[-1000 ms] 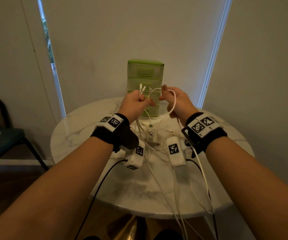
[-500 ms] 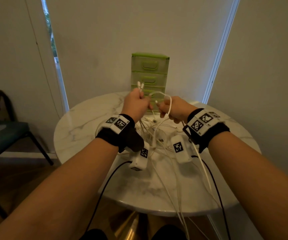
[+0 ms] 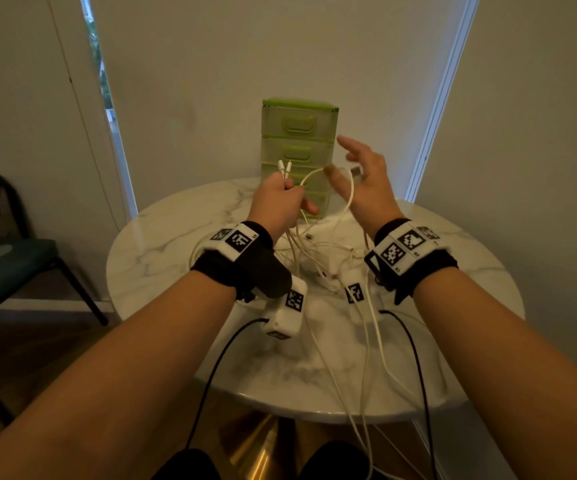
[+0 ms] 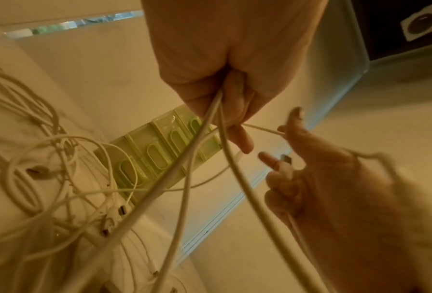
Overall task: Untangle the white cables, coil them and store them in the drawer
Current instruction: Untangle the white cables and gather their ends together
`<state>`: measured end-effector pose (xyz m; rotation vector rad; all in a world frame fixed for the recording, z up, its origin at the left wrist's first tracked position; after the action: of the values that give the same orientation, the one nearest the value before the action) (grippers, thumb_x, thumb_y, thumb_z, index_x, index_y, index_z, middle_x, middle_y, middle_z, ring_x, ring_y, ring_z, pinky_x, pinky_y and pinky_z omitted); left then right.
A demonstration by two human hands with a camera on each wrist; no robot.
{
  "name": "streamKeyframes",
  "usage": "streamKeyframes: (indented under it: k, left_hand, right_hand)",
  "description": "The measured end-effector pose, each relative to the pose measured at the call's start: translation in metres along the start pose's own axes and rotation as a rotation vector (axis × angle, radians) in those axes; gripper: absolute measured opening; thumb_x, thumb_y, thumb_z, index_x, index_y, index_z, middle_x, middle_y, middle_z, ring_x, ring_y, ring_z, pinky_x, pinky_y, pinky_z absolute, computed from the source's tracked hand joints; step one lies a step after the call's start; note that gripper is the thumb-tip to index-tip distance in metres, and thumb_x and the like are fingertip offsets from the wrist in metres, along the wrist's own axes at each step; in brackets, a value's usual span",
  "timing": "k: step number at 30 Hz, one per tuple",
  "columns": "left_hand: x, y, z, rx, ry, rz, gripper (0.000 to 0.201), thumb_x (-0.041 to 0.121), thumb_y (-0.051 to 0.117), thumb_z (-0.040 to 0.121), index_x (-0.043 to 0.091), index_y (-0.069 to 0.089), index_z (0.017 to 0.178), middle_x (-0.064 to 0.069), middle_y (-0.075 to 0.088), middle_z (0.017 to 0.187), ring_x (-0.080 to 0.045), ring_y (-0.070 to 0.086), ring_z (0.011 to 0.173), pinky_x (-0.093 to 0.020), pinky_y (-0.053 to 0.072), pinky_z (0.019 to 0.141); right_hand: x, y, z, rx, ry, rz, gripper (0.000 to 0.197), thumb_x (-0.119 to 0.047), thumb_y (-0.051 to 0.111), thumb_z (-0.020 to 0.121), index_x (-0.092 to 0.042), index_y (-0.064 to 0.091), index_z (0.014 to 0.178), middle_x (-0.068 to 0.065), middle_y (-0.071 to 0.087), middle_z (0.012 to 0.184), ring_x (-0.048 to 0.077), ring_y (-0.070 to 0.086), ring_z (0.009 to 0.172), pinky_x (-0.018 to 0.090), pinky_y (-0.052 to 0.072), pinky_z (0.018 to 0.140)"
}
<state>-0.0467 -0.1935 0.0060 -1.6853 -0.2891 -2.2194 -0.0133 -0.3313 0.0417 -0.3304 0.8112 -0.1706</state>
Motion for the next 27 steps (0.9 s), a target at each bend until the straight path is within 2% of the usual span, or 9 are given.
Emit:
streamKeyframes:
  k: [2,3,5,7,12,15,20,23,27]
  left_hand:
    - [0.001,-0.003,0.001,0.003,-0.017,-0.005,0.023,-0.001,0.042,0.085,0.016,0.035,0.072,-0.009,0.066,0.064,-0.007,0.039,0.035,-0.023,0.03,0.04]
    - [0.001,-0.005,0.001,-0.002,-0.025,-0.001,0.023,-0.001,0.042,0.085,0.016,0.034,0.072,-0.008,0.066,0.064,-0.009,0.039,0.038,-0.022,0.03,0.039]
    - [0.001,-0.003,0.0,-0.055,-0.038,0.015,0.026,0.0,0.043,0.087,0.017,0.034,0.07,-0.007,0.065,0.062,-0.013,0.035,0.044,-0.02,0.029,0.037]
    - [0.001,0.002,-0.003,-0.123,-0.038,0.009,0.027,0.004,0.046,0.09,0.018,0.033,0.071,-0.006,0.062,0.064,-0.013,0.031,0.046,-0.017,0.028,0.036]
    - [0.015,0.008,-0.014,-0.143,-0.008,-0.076,0.027,0.041,0.038,0.099,0.015,0.035,0.1,0.003,0.039,0.079,-0.008,0.028,0.054,-0.02,0.028,0.046]
    - [0.028,0.014,-0.02,-0.179,0.009,-0.155,0.031,0.04,0.026,0.102,0.01,0.037,0.103,0.002,0.037,0.074,-0.005,0.029,0.048,-0.019,0.025,0.044]
    - [0.043,0.015,-0.031,-0.159,0.048,-0.231,0.031,0.032,0.029,0.103,0.009,0.047,0.113,0.001,0.033,0.067,-0.004,0.038,0.048,-0.013,0.037,0.04]
    - [0.048,0.014,-0.035,-0.134,0.081,-0.215,0.033,0.033,0.03,0.102,0.01,0.054,0.105,0.003,0.03,0.063,-0.005,0.03,0.049,-0.013,0.033,0.04]
    - [0.059,0.02,-0.04,-0.137,0.079,-0.311,0.028,0.026,0.031,0.103,0.016,0.051,0.085,0.003,0.041,0.069,-0.001,0.03,0.04,-0.013,0.028,0.039]
  right_hand:
    - [-0.005,-0.009,0.005,0.099,-0.026,0.123,0.011,-0.017,0.054,0.091,-0.021,0.062,0.098,0.0,0.052,0.098,0.006,0.051,0.083,0.014,0.042,0.072]
    - [-0.005,-0.013,0.007,0.134,0.01,0.198,0.015,-0.015,0.049,0.094,-0.022,0.061,0.088,-0.003,0.054,0.086,0.003,0.05,0.066,0.019,0.042,0.061]
    - [-0.005,-0.019,0.01,0.174,0.144,0.396,0.022,-0.015,0.039,0.098,-0.021,0.057,0.086,-0.003,0.056,0.076,0.003,0.039,0.042,0.019,0.035,0.043]
    - [-0.012,-0.025,0.014,0.207,0.241,0.542,0.023,-0.013,0.032,0.099,-0.018,0.052,0.089,0.002,0.055,0.07,0.005,0.033,0.036,0.017,0.029,0.037]
    - [-0.026,-0.016,0.0,-0.056,0.273,0.234,0.025,-0.017,0.032,0.099,-0.019,0.05,0.081,-0.001,0.042,0.058,0.001,0.036,0.032,0.015,0.027,0.034]
    - [-0.031,0.002,-0.02,-0.23,0.199,0.106,0.031,-0.013,0.036,0.099,-0.018,0.049,0.072,-0.004,0.044,0.053,-0.002,0.036,0.027,0.009,0.026,0.031]
    - [-0.034,0.006,-0.034,-0.337,0.069,-0.095,0.029,-0.013,0.046,0.095,-0.021,0.055,0.068,-0.012,0.047,0.056,-0.011,0.044,0.04,0.009,0.033,0.049]
    - [-0.039,0.0,-0.042,-0.396,0.039,-0.191,0.019,-0.014,0.047,0.095,-0.012,0.057,0.078,-0.01,0.045,0.058,-0.013,0.044,0.042,0.006,0.033,0.048]
    - [-0.041,-0.009,-0.052,-0.454,0.099,-0.167,0.026,-0.016,0.046,0.096,-0.015,0.055,0.071,-0.004,0.041,0.055,-0.004,0.04,0.036,0.009,0.032,0.044]
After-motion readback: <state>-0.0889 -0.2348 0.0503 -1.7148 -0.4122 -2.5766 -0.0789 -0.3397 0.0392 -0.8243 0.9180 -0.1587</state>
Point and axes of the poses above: each hand's wrist, its own z-axis towards the middle knuckle, its own y-axis out of the palm, x = y × z, the point moved 5 cm from there along z, towards the middle knuckle
